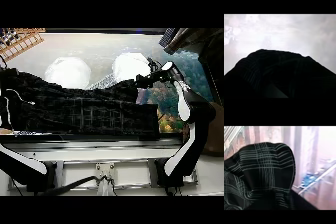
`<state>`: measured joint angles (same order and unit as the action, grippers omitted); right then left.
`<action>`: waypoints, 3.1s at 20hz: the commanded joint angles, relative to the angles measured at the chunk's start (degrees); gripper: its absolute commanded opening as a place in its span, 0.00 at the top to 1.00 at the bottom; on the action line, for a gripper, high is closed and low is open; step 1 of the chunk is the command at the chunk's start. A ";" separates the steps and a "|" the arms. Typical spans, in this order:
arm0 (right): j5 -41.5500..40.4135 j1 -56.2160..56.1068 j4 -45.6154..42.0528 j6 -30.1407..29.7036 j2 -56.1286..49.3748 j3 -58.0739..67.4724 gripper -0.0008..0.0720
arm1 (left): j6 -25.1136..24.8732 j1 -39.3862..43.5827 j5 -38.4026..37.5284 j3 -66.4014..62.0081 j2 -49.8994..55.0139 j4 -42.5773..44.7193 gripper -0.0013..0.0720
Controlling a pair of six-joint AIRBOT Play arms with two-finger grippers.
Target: Fold the clothes and pants, and hang the long-sleeved shirts on hangers.
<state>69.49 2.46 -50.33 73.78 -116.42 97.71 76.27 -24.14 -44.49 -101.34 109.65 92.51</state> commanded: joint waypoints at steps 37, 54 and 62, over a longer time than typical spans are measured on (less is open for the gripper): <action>14.10 6.43 -34.36 5.03 29.94 2.23 0.97 | 4.55 -3.93 1.88 -0.07 -1.01 1.77 0.97; -12.09 6.45 -35.17 11.08 25.03 -13.42 0.97 | 11.37 -3.72 5.99 -0.07 0.66 -1.75 0.97; -26.77 6.43 -30.82 18.58 16.68 -13.03 0.25 | 21.09 -2.62 10.69 -0.07 1.27 -1.81 0.00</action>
<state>48.42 8.93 -82.81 88.29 -98.15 84.55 94.72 -27.27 -34.24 -101.34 110.87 90.83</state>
